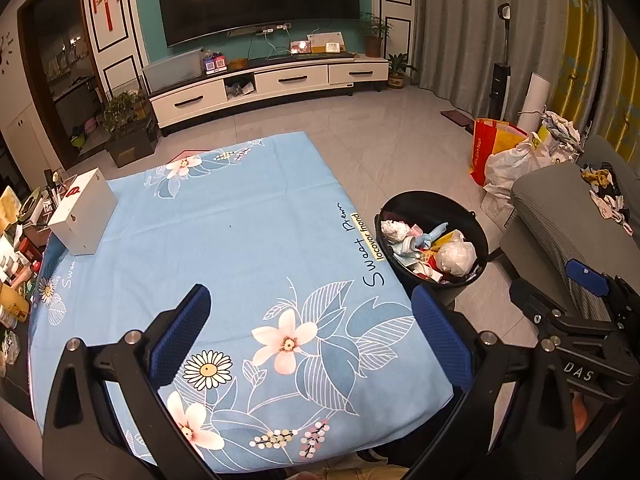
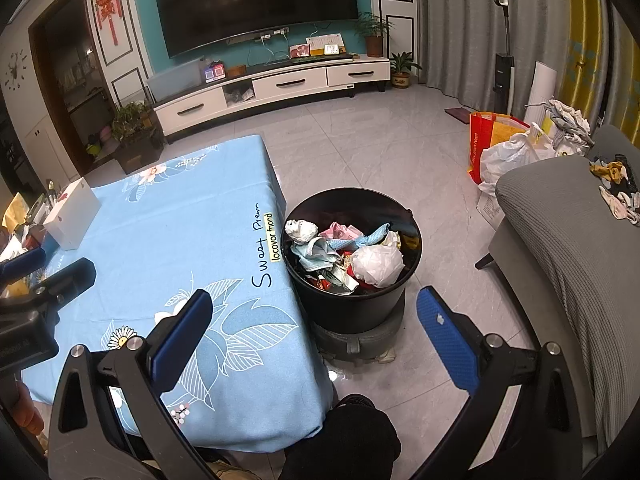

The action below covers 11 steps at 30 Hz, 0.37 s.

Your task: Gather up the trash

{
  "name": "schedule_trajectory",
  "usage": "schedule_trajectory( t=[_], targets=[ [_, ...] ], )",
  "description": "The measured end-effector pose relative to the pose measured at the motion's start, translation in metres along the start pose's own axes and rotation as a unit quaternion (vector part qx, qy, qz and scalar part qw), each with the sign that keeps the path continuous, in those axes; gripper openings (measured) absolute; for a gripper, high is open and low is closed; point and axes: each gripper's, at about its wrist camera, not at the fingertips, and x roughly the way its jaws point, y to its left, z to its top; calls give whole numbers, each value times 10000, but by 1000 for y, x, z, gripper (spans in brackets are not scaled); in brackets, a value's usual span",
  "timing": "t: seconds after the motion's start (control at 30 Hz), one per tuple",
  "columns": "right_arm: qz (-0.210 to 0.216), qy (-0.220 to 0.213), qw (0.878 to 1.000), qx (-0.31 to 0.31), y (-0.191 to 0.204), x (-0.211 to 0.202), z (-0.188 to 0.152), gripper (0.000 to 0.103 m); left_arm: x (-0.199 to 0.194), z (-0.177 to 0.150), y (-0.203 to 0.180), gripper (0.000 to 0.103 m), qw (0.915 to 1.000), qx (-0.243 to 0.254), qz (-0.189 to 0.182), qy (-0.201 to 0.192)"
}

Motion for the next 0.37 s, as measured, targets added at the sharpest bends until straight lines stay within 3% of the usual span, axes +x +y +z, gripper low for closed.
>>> schedule_trajectory(
  t=[0.37],
  targets=[
    [-3, 6, 10000, 2, 0, 0, -1, 100, 3, -1, 4, 100, 9999, -78, 43, 69]
  ],
)
